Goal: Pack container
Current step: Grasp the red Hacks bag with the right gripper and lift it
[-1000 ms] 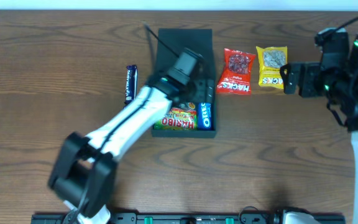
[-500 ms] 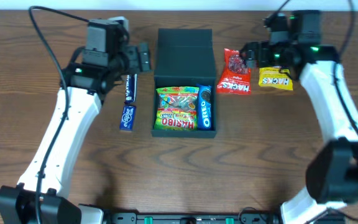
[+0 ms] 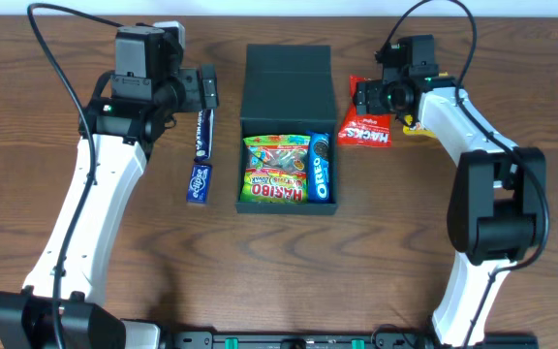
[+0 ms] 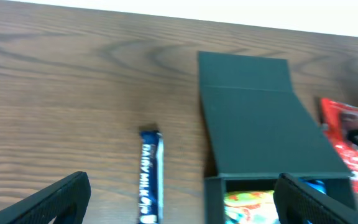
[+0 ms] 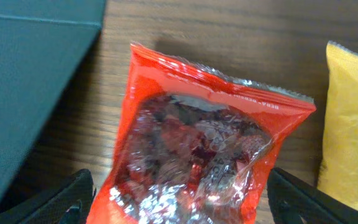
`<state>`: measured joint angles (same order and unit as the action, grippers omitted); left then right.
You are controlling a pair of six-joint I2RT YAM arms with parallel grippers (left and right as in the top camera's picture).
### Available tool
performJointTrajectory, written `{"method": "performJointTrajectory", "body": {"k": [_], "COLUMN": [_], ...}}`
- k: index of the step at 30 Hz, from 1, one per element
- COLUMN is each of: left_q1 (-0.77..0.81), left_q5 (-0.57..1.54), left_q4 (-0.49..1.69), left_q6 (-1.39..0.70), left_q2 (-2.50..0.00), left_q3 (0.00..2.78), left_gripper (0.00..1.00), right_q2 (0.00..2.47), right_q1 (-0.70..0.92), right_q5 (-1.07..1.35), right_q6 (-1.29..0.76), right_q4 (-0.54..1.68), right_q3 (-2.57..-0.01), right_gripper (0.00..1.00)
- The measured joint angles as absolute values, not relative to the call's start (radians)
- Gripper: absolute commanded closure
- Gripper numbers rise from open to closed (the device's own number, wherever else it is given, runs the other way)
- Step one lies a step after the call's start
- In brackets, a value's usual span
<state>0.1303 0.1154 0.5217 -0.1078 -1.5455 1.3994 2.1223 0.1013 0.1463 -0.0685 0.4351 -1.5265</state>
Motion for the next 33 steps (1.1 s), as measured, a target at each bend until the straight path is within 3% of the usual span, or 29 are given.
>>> {"method": "performJointTrajectory", "body": {"k": [3,8,11,17,26,30,33], "left_q1": [0.108,0.032,-0.027,-0.098,-0.110,-0.111,-0.111], "left_q5": [0.080,0.053,0.056,0.102,0.124,0.125,0.128], "left_q4": [0.508,0.462,0.455,0.438,0.411,0.410,0.408], "left_q6": [-0.075,-0.036,-0.024,-0.021,-0.021,-0.021,-0.021], "left_q2": [-1.546,-1.545,-1.546,-1.546,-1.545,-1.546,-1.545], "left_q3": [1.399,1.399,1.399,1.399,1.399,1.399,1.399], "left_gripper": [0.05,0.05,0.05,0.05,0.05,0.05,0.05], "right_q2": [2.140,2.143,2.143,2.146,2.159,2.159,2.155], "right_q1": [0.103,0.121,0.138,0.164,0.170,0.170,0.170], "right_q5": [0.139,0.134,0.132,0.128,0.111,0.107,0.100], "right_q6": [-0.089,-0.108,-0.121,-0.126,-0.131,-0.147,-0.162], "right_q4": [0.432,0.426,0.414,0.409,0.444,0.452,0.468], "right_q3": [-1.526,-1.526,-1.526,-1.526,-1.531,-1.545,-1.568], "right_gripper": [0.24,0.28,0.39,0.44,0.72,0.98,0.99]}}
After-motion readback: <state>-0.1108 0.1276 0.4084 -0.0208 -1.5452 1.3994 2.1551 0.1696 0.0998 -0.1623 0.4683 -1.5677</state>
